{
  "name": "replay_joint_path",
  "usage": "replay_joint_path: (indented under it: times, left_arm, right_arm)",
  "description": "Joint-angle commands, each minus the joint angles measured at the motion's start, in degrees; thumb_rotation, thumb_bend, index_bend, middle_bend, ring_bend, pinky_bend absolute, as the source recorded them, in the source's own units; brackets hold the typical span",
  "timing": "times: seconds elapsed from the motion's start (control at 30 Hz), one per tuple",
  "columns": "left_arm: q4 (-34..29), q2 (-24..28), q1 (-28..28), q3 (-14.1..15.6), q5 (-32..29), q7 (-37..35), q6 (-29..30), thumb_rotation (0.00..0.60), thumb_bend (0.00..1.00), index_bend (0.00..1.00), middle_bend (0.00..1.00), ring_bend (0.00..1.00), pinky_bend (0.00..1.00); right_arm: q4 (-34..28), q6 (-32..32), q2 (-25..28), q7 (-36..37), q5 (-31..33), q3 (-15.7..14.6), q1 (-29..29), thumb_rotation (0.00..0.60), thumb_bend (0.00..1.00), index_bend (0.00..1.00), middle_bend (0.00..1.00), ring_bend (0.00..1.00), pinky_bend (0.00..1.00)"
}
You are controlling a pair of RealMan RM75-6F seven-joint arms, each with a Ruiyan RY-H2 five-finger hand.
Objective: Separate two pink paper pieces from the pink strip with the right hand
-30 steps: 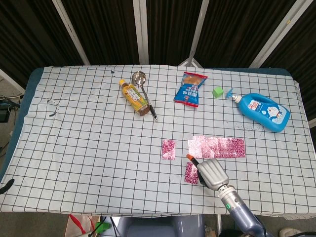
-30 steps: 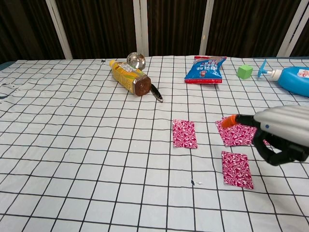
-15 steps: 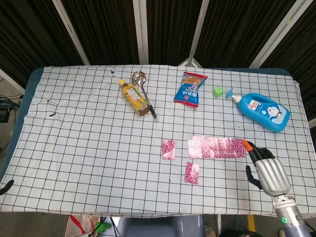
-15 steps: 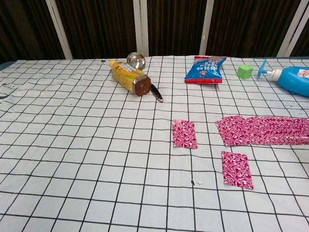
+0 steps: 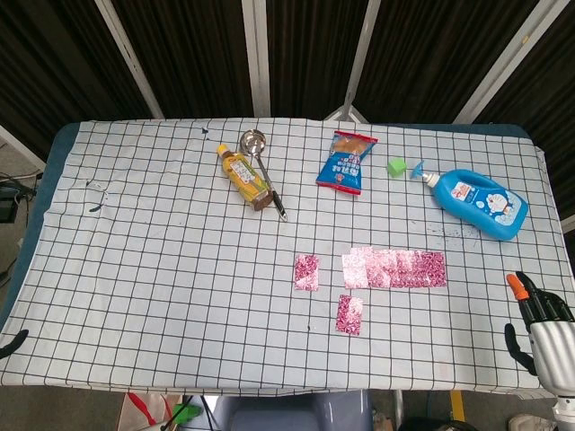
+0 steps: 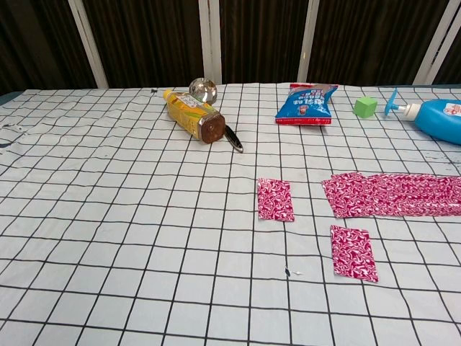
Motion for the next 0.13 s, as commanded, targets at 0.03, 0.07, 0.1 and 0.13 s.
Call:
replay_joint_path:
  times: [0.03, 0.07, 0.1, 0.13]
  left_arm:
    - [0.2, 0.0, -0.1, -0.1, 0.1, -0.4, 0.0, 0.6, 0.28, 0.16, 0.03, 0.0, 0.08]
    - [0.2, 0.0, -0.2, -0.2, 0.2, -0.6, -0.1, 0.6, 0.28, 0.16, 0.03, 0.0, 0.08]
    - [0.3, -0.1, -0.3, -0.2, 0.1, -0.7, -0.2, 0.6, 0.28, 0.16, 0.03, 0.0, 0.08]
    - [0.3, -0.1, -0.4, -0.3, 0.1, -0.8, -0.3, 0.6, 0.28, 0.16, 0.03, 0.0, 0.08]
  right_arm:
    - [0.1, -0.4, -0.1, 0.2, -0.2, 0.4, -0.3, 0.6, 0.55, 0.0, 0.09, 0.2, 0.21]
    - [0.1, -0.7, -0.1, 0.3, -0.3, 0.5, -0.4, 0.6, 0.55, 0.0, 0.09, 0.2, 0.21]
    - [0.1, -0.9, 0.0, 0.3, -0.4, 0.6, -0.4, 0.6, 0.55, 0.0, 0.09, 0.2, 0.21]
    - [0.1, -1.1, 0.0, 0.3, -0.5, 0.7, -0.4, 0.6, 0.55, 0.0, 0.09, 0.2, 0.21]
